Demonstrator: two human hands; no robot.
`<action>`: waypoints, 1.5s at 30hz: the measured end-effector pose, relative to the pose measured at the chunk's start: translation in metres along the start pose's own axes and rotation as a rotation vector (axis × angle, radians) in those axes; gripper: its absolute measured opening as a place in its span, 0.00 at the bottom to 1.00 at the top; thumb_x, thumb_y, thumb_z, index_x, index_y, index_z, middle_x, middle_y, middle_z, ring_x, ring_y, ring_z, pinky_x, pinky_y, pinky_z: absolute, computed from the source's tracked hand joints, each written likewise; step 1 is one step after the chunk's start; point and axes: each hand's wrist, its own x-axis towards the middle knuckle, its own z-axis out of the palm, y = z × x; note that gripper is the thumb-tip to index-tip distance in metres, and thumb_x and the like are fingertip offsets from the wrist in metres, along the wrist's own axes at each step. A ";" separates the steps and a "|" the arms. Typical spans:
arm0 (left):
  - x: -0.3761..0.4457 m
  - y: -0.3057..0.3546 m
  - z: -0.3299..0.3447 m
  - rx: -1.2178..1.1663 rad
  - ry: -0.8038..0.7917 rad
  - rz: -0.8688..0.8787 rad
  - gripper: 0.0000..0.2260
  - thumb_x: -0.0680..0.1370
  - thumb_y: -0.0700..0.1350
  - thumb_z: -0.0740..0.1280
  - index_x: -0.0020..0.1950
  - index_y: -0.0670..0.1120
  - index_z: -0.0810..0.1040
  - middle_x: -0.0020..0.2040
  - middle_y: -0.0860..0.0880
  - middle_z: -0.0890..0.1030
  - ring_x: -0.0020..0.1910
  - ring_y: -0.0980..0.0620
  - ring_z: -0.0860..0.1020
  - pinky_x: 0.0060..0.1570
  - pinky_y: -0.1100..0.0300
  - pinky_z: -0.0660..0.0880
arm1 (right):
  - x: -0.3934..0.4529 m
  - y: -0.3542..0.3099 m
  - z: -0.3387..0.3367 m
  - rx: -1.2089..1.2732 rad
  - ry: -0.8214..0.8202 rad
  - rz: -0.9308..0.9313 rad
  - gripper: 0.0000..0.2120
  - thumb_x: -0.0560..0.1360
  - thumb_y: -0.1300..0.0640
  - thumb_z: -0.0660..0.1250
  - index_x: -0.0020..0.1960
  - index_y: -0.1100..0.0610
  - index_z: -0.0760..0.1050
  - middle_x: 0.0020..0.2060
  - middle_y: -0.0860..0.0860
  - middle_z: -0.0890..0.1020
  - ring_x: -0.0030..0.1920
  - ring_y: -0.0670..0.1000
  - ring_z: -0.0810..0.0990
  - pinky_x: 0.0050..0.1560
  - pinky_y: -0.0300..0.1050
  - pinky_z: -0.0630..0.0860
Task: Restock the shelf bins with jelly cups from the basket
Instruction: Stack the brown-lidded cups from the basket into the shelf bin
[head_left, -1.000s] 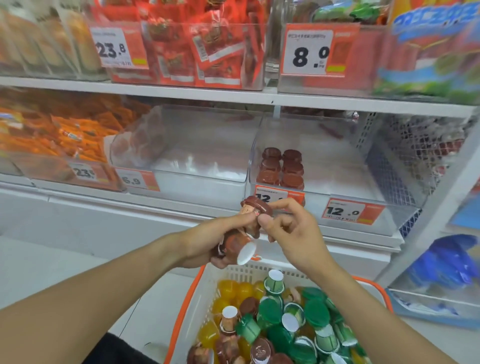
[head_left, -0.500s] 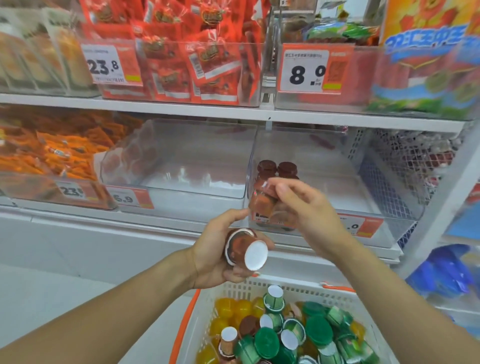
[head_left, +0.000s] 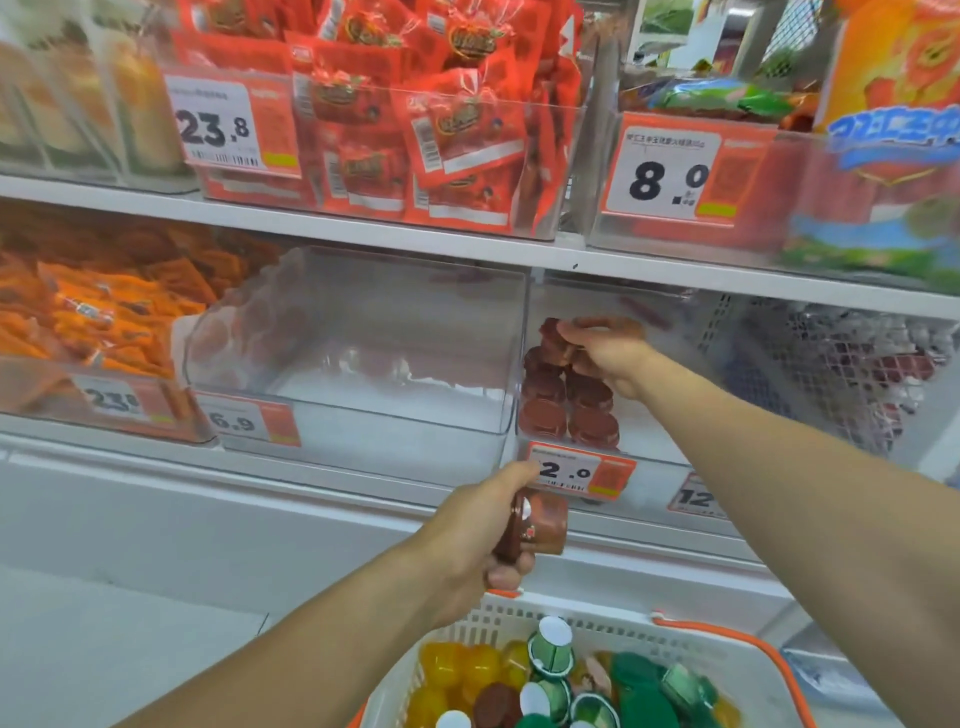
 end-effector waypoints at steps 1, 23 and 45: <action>0.000 0.000 0.000 0.011 -0.002 -0.009 0.15 0.80 0.56 0.64 0.58 0.48 0.82 0.34 0.46 0.77 0.26 0.51 0.68 0.23 0.62 0.55 | 0.009 0.000 0.003 -0.022 0.018 -0.009 0.11 0.74 0.54 0.75 0.53 0.55 0.77 0.35 0.53 0.81 0.38 0.49 0.80 0.40 0.42 0.79; 0.005 0.010 -0.013 0.048 0.138 -0.034 0.16 0.59 0.62 0.71 0.27 0.48 0.83 0.34 0.42 0.80 0.25 0.49 0.69 0.28 0.59 0.57 | 0.026 -0.002 -0.004 -0.541 0.070 -0.252 0.09 0.80 0.54 0.66 0.58 0.49 0.80 0.63 0.51 0.79 0.56 0.53 0.79 0.46 0.41 0.75; -0.023 0.012 0.021 0.119 0.003 -0.017 0.18 0.75 0.56 0.70 0.55 0.43 0.83 0.42 0.42 0.84 0.33 0.47 0.78 0.32 0.58 0.67 | -0.186 -0.002 -0.049 -0.019 -0.623 0.077 0.14 0.72 0.50 0.75 0.49 0.60 0.77 0.42 0.58 0.84 0.42 0.54 0.82 0.43 0.50 0.78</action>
